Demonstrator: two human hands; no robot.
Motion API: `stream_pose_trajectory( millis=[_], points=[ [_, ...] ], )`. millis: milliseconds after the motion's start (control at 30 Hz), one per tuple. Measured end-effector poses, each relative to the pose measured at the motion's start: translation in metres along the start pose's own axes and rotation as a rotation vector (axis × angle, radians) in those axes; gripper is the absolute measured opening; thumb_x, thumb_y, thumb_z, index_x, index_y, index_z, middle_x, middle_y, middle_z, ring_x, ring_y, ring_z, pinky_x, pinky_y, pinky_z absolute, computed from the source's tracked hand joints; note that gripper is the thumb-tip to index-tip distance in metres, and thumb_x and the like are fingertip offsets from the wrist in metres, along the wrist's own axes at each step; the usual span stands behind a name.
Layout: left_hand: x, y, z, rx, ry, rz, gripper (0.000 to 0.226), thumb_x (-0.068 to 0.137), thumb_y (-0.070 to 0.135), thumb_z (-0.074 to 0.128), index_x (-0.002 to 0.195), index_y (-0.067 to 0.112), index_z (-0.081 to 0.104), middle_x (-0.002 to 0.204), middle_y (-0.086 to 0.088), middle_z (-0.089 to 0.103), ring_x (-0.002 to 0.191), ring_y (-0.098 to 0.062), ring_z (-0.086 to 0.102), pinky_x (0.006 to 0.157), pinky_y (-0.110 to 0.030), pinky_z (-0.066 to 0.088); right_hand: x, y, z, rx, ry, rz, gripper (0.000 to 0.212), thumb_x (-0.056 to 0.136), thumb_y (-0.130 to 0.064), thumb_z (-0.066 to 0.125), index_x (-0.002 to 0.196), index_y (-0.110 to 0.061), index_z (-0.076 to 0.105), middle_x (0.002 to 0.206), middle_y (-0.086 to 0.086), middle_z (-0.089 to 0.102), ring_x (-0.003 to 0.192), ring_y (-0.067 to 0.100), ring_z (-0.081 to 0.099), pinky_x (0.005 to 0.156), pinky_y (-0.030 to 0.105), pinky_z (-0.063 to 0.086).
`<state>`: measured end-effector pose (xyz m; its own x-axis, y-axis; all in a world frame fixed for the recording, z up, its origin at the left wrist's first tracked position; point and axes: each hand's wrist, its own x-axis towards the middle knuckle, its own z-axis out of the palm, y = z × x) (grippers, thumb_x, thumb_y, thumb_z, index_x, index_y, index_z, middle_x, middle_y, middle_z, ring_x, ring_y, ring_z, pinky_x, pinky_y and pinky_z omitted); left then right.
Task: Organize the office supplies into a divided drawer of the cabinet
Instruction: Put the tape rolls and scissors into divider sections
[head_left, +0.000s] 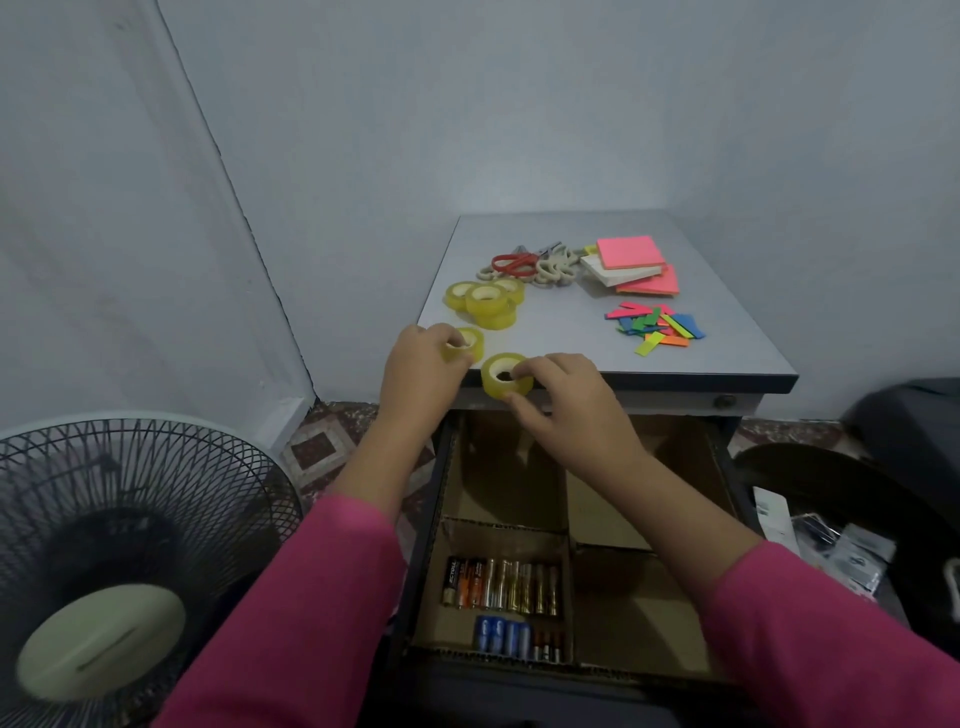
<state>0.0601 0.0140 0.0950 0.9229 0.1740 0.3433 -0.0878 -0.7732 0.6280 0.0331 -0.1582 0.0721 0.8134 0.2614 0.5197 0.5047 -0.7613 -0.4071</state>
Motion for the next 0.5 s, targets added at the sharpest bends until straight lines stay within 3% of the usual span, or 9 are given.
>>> stream_pose_trajectory(
  millis=[133,233,300,367,500],
  points=[
    [-0.028,0.001,-0.010,-0.068,-0.016,0.052,0.010,0.084,0.028,0.069,0.090,0.020,0.068,0.092,0.001,0.054,0.077,-0.010,0.054,0.065,-0.023,0.042,-0.027,0.003,-0.001,-0.010,-0.013,0.009,0.026,0.085,-0.038,0.063,0.107,-0.024,0.066,0.102,-0.008,0.063,0.101,0.009,0.052,0.083,0.028,0.045],
    [-0.054,-0.005,-0.014,-0.090,-0.105,0.078,0.008,0.079,0.029,0.073,0.084,0.024,0.070,0.090,0.004,0.059,0.079,-0.007,0.055,0.070,-0.026,0.048,-0.045,0.011,0.001,-0.062,-0.167,0.049,0.026,0.086,-0.043,0.061,0.109,-0.033,0.065,0.099,-0.015,0.062,0.100,0.006,0.048,0.084,0.027,0.037],
    [-0.068,-0.013,-0.009,0.004,-0.170,0.132,0.009,0.080,0.031,0.072,0.086,0.025,0.072,0.093,0.008,0.058,0.088,-0.008,0.052,0.076,-0.026,0.044,-0.054,0.015,0.003,-0.138,-0.303,0.077,0.025,0.087,-0.046,0.059,0.111,-0.038,0.064,0.093,-0.018,0.058,0.099,0.006,0.044,0.082,0.027,0.032],
    [-0.077,-0.022,0.001,0.176,-0.241,0.201,0.012,0.082,0.036,0.070,0.091,0.030,0.073,0.098,0.013,0.058,0.098,-0.009,0.045,0.082,-0.026,0.037,-0.057,0.017,0.007,-0.199,-0.423,0.113,0.023,0.088,-0.044,0.059,0.111,-0.040,0.064,0.097,-0.015,0.060,0.108,0.010,0.044,0.091,0.031,0.033],
    [-0.078,-0.037,0.027,0.476,-0.409,0.277,0.012,0.082,0.044,0.065,0.092,0.040,0.072,0.101,0.014,0.061,0.099,-0.013,0.040,0.084,-0.029,0.031,-0.052,0.017,0.019,-0.280,-0.539,0.144,0.017,0.088,-0.041,0.061,0.105,-0.041,0.067,0.107,-0.011,0.064,0.113,0.013,0.045,0.099,0.035,0.031]
  ],
)
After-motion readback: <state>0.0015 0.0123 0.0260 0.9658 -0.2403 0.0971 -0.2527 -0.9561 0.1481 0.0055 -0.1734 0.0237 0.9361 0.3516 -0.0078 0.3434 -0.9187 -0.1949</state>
